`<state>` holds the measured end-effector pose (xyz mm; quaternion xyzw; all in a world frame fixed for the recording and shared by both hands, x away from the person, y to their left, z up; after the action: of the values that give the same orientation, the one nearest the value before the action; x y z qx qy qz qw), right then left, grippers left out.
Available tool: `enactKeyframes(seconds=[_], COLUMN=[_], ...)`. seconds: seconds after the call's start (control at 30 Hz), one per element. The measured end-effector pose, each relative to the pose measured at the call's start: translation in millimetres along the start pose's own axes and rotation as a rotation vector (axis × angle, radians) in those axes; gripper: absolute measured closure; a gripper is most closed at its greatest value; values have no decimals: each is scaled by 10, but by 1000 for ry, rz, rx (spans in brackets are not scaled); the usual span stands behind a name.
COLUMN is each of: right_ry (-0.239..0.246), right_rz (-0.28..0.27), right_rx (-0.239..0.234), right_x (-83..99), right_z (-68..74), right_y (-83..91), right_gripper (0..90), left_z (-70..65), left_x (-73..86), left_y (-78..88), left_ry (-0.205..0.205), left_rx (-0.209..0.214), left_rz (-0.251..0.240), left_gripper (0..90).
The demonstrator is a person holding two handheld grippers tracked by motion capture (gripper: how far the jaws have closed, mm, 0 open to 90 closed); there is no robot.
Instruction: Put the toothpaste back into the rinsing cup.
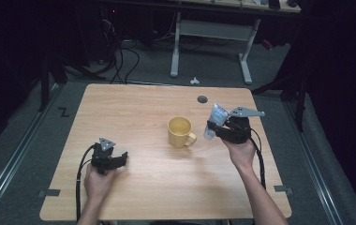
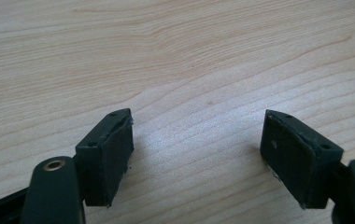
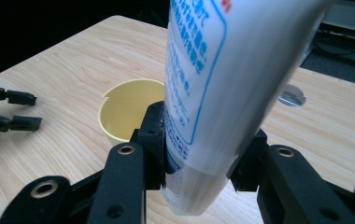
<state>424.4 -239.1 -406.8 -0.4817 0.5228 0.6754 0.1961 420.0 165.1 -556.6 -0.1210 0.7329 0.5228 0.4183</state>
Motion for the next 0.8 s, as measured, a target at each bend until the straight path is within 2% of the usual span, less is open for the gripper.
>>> enactKeyframes(seconds=[0.33, 0.8], right_ry=[45, 84], right_rz=[-16, -23], right_rx=[-35, -92], right_x=[-209, -409], right_z=[169, 425], right_y=[-46, -227], right_gripper=[637, 637], left_z=[0, 4], left_x=[-5, -12], left_y=[-4, -9], left_ry=[1, 9], left_rx=[3, -1], left_rz=[-3, -9], left_gripper=[271, 299])
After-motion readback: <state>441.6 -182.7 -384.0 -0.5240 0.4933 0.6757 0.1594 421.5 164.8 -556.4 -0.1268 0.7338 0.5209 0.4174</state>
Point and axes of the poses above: each handheld gripper's, and its own axes: y roughly backward along the jaws, x roughly out of its underside, z roughly to its left, the point moved 3 cm from there along -y, roughly forward along the jaws, and after that the axes turned 8 degrees about x, right-handed, at the moved point
